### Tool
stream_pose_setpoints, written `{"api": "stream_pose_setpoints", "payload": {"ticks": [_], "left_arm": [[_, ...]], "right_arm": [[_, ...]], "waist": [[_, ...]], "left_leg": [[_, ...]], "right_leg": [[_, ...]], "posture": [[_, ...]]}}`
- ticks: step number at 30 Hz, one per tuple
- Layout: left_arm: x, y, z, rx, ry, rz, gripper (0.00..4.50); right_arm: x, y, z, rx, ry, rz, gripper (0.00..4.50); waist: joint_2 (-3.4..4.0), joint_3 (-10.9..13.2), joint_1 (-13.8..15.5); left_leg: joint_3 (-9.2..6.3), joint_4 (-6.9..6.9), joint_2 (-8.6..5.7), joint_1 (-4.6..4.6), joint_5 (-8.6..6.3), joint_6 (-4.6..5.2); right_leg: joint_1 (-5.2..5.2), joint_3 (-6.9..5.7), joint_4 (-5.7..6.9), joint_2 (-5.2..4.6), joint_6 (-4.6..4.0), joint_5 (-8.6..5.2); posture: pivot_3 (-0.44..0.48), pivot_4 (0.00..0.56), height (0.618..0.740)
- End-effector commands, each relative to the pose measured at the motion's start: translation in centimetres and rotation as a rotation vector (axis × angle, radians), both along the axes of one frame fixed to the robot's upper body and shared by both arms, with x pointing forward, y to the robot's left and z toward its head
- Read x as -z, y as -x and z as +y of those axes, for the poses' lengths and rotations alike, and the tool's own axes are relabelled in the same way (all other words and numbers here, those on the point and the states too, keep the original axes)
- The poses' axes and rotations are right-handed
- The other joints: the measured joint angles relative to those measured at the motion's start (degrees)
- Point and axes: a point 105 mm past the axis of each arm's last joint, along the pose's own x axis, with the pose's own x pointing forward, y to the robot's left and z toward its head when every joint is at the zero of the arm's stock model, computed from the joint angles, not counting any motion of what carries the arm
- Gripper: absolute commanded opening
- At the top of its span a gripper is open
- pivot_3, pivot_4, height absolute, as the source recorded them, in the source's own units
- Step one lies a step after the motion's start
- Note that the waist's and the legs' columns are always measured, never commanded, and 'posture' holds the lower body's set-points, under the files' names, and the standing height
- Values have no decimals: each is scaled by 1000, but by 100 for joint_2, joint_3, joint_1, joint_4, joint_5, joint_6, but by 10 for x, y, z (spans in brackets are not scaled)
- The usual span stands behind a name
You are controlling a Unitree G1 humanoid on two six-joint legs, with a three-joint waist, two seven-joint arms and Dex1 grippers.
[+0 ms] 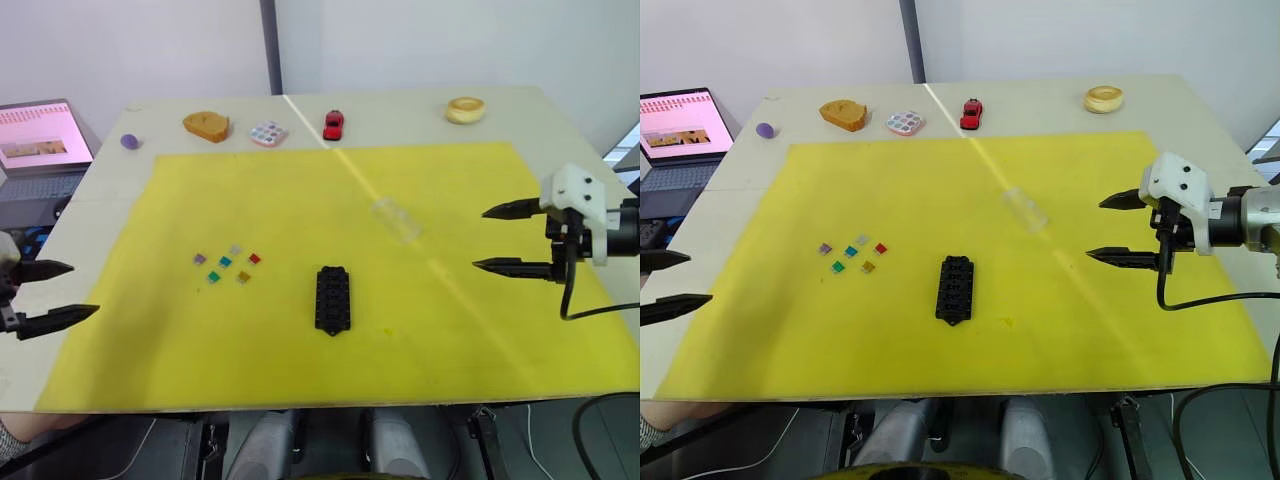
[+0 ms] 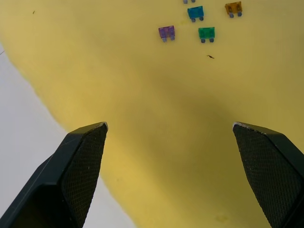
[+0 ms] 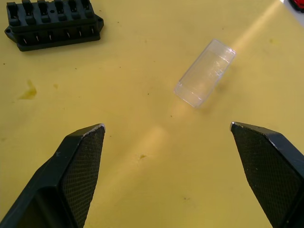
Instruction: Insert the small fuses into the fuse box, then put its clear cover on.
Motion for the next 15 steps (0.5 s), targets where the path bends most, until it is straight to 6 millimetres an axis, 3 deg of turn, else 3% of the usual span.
{"api": "stream_pose_setpoints", "payload": {"ticks": [1, 15], "left_arm": [[-4, -2, 1, 9, -38, 1, 4411], [-4, -2, -4, 6, 4, 22, 4411]], "right_arm": [[-11, 2, 3, -9, 11, -39, 4445], [-12, 0, 10, -7, -4, -45, 4445]], "waist": [[0, 0, 0], [0, 0, 1]], "left_leg": [[0, 0, 0, 0, 0, 0], [3, -1, 1, 0, -1, 1]], "right_leg": [[0, 0, 0, 0, 0, 0], [-1, 4, 0, 1, 0, 0]], "posture": [[0, 150, 740], [0, 150, 740]]}}
